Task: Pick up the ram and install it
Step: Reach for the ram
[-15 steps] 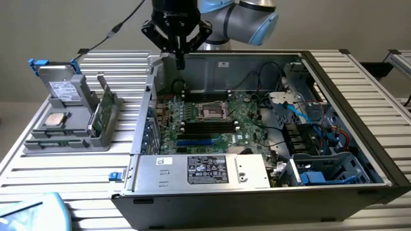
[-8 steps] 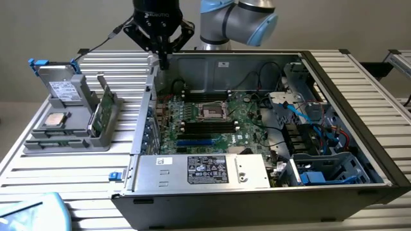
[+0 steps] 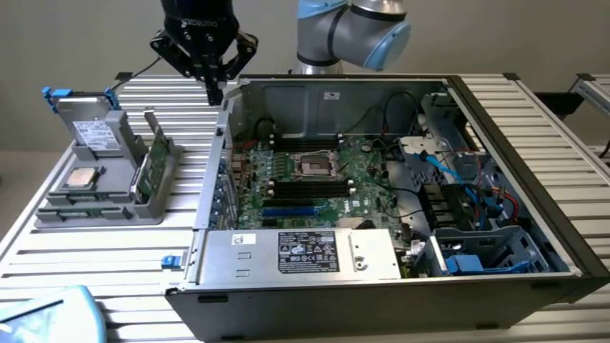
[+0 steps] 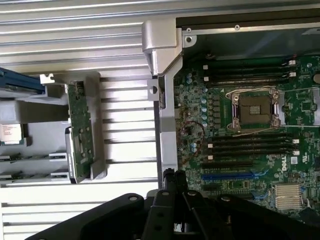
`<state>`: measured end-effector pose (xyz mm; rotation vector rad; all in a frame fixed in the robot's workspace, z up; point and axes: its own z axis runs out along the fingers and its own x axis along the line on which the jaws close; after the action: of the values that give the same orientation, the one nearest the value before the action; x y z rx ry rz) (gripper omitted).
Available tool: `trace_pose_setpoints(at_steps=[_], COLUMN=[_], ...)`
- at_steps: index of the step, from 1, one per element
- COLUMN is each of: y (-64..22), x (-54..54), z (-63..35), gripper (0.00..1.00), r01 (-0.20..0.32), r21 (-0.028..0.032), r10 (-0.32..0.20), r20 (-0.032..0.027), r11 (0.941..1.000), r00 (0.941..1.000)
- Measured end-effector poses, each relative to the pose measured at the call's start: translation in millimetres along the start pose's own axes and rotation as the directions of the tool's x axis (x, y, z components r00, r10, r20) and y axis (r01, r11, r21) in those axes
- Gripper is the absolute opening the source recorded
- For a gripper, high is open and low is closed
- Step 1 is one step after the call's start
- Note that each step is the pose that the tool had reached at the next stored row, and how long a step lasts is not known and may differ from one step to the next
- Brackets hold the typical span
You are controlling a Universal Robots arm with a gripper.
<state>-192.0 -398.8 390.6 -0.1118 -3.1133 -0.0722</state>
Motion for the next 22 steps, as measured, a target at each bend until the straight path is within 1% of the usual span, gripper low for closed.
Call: trace_pose_setpoints(at_steps=[14,22], y=[-4.9,-8.0], x=[63.6,99.6], z=[7.2,15.1], gripper=[0.11,0.11], r01=[0.0,0.0], r21=[-0.0001,-0.0001], r10=[0.0,0.0], r20=[0.0,-0.0006], r11=[1.0,1.0], r00=[1.0,1.0])
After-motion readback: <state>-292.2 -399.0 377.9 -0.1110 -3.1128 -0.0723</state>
